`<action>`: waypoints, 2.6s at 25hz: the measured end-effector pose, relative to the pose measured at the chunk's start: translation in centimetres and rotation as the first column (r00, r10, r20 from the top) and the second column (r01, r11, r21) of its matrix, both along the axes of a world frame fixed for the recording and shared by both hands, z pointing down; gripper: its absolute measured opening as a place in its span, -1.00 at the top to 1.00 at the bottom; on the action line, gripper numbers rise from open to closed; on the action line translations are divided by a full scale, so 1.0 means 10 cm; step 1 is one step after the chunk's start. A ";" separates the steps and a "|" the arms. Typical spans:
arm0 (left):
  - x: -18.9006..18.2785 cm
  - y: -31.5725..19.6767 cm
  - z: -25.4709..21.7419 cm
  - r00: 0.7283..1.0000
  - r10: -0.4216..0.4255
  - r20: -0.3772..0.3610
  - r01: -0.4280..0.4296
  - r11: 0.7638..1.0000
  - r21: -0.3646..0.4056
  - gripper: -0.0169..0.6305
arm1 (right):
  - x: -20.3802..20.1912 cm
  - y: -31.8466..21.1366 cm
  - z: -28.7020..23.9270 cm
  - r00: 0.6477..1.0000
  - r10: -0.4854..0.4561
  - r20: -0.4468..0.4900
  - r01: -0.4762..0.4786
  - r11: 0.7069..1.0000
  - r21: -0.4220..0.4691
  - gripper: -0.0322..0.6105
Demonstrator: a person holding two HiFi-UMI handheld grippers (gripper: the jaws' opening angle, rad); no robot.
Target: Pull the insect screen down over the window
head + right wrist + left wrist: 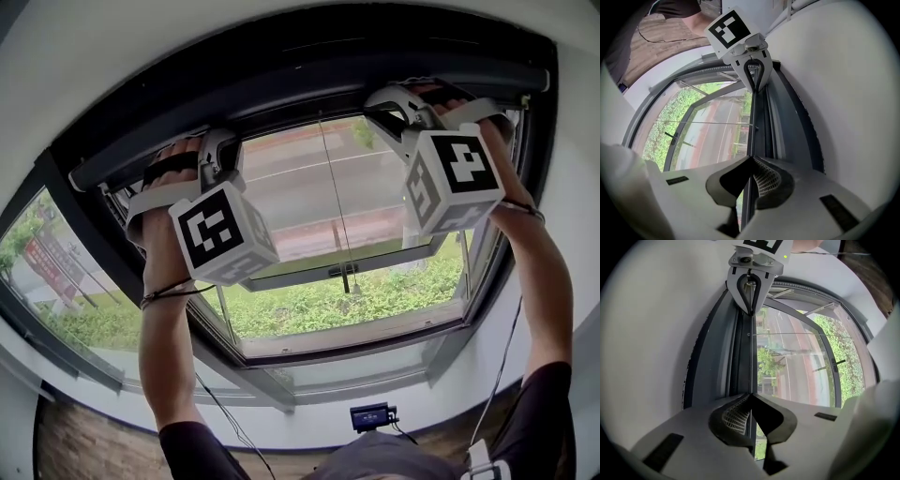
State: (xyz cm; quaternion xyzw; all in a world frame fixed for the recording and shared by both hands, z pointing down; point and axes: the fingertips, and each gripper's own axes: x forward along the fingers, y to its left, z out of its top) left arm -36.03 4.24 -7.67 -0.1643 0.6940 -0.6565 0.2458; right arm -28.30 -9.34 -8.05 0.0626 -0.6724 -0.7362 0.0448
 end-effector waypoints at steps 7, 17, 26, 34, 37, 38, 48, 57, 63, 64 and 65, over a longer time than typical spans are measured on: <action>0.00 -0.02 0.19 1.000 -0.007 -0.017 0.007 1.000 -0.001 0.89 | 0.01 -0.02 0.22 0.998 0.017 -0.057 -0.016 0.999 0.028 0.82; -0.03 -0.01 1.04 0.992 -0.007 -0.123 -0.001 0.998 -0.066 0.90 | -0.02 -0.01 1.00 0.988 0.023 -0.155 -0.022 1.000 0.003 0.82; -0.02 0.01 1.55 0.983 -0.037 -0.178 0.016 0.992 -0.123 0.90 | 0.00 -0.02 1.47 0.974 0.023 -0.225 -0.037 0.998 -0.058 0.82; -0.06 -0.07 2.21 0.961 -0.049 -0.273 -0.005 0.981 -0.193 0.90 | -0.05 -0.11 2.16 0.939 0.017 -0.344 -0.063 0.991 -0.121 0.83; -0.07 -0.08 2.32 0.954 -0.063 -0.294 -0.002 0.977 -0.214 0.90 | -0.06 -0.15 2.26 0.925 0.032 -0.379 -0.083 0.989 -0.120 0.83; -0.08 -0.09 2.32 0.950 -0.062 -0.304 -0.005 0.976 -0.216 0.90 | -0.07 -0.15 2.25 0.921 0.037 -0.387 -0.088 0.989 -0.116 0.83; -0.08 -0.17 3.08 0.928 -0.065 -0.367 -0.027 0.971 -0.238 0.90 | -0.08 -0.17 3.06 0.880 0.009 -0.474 -0.109 0.977 -0.182 0.83; -0.04 -0.18 3.60 0.906 -0.076 -0.415 -0.046 0.960 -0.275 0.90 | -0.08 -0.19 3.58 0.854 0.009 -0.520 -0.134 0.970 -0.203 0.83; -0.05 -0.12 3.64 0.882 -0.098 -0.460 -0.044 0.957 -0.288 0.90 | -0.08 -0.16 3.59 0.824 0.005 -0.567 -0.149 0.967 -0.208 0.83; -0.05 -0.12 3.63 0.884 -0.101 -0.456 -0.041 0.956 -0.291 0.90 | -0.08 -0.16 3.57 0.825 0.006 -0.565 -0.150 0.966 -0.209 0.83; -0.06 -0.13 3.62 0.886 -0.103 -0.453 -0.039 0.955 -0.295 0.90 | -0.08 -0.17 3.56 0.826 0.007 -0.564 -0.151 0.966 -0.209 0.83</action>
